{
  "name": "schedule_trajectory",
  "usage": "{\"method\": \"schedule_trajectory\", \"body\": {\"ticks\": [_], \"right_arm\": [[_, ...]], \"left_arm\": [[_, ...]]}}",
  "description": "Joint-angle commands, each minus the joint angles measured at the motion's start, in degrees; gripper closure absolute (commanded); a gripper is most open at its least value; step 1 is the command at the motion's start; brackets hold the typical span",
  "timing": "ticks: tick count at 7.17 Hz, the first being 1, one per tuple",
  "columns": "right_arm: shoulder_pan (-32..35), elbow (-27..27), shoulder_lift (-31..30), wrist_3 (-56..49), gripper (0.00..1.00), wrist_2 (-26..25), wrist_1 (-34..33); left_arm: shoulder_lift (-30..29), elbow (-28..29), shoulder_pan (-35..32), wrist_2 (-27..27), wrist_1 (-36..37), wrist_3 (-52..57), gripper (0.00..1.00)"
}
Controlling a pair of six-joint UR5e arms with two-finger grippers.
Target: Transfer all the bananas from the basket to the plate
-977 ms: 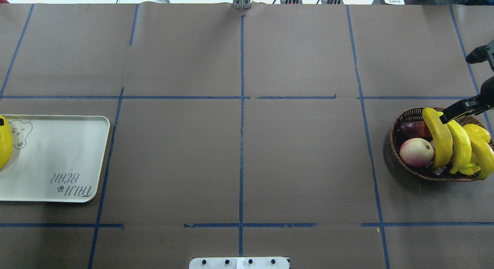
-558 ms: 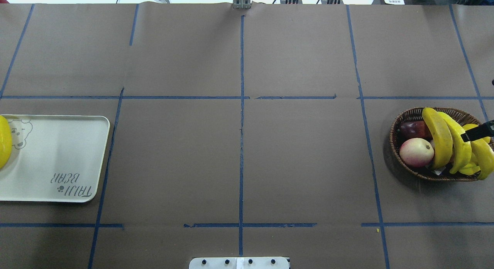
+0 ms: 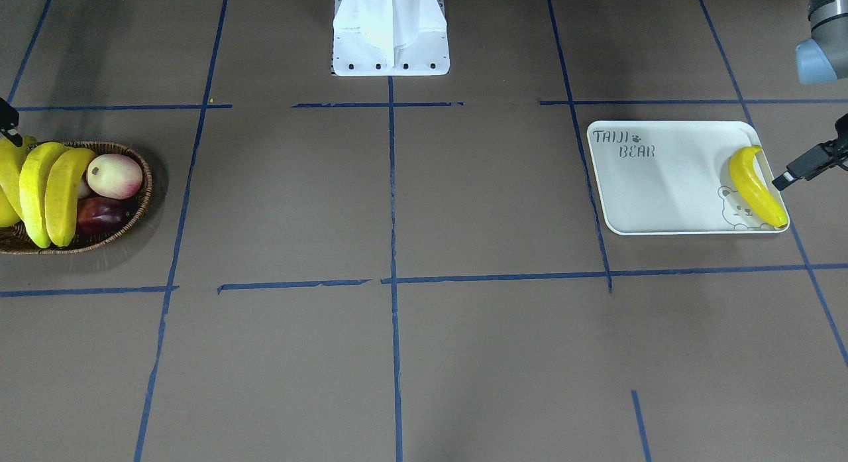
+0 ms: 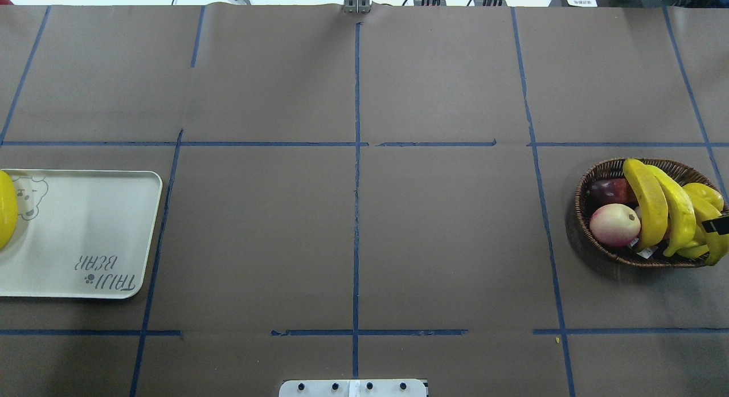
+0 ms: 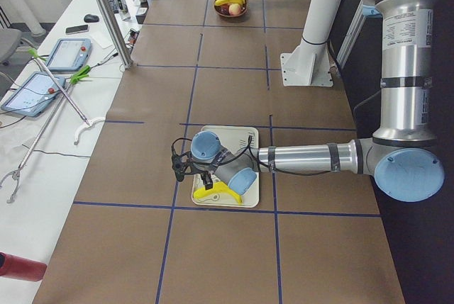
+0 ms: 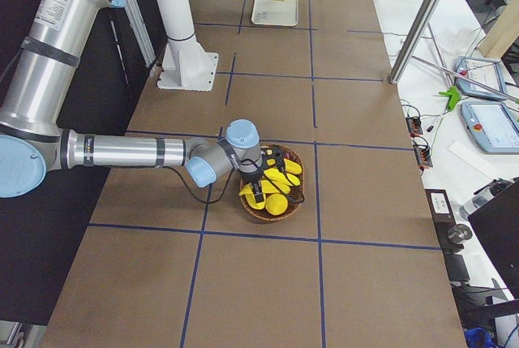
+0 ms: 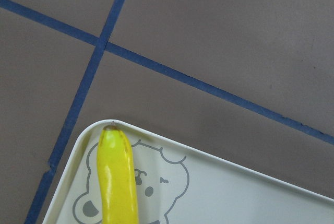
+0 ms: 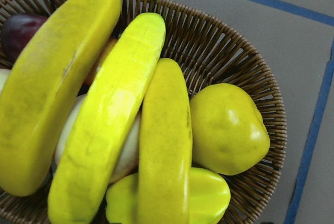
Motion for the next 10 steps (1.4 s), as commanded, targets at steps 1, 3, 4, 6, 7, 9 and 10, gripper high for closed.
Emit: {"method": "schedule_trajectory", "body": {"ticks": [1, 3, 4, 6, 7, 9, 10], "right_arm": [[-0.1, -0.7, 0.4, 0.6, 0.13, 0.0, 0.7], [-0.3, -1.1, 1.0, 0.6, 0.19, 0.0, 0.4], [-0.7, -1.6, 1.0, 0.6, 0.25, 0.0, 0.4], [-1.6, -2.1, 1.5, 0.6, 0.43, 0.0, 0.5], [-1.7, -2.1, 1.5, 0.6, 0.57, 0.0, 0.5], [-1.7, -2.1, 1.9, 0.7, 0.99, 0.7, 0.4], [-1.7, -2.2, 2.6, 0.7, 1.00, 0.7, 0.0]], "left_arm": [[0.3, 0.0, -0.1, 0.0, -0.1, 0.0, 0.00], [0.4, 0.0, -0.1, 0.0, -0.3, 0.0, 0.00], [0.4, 0.0, -0.1, 0.0, -0.3, 0.0, 0.00], [0.4, 0.0, 0.0, 0.0, -0.3, 0.0, 0.00], [0.4, 0.0, -0.1, 0.0, -0.3, 0.0, 0.00], [0.4, 0.0, 0.0, 0.0, -0.3, 0.0, 0.00], [0.3, 0.0, 0.0, 0.0, -0.3, 0.0, 0.00]]}}
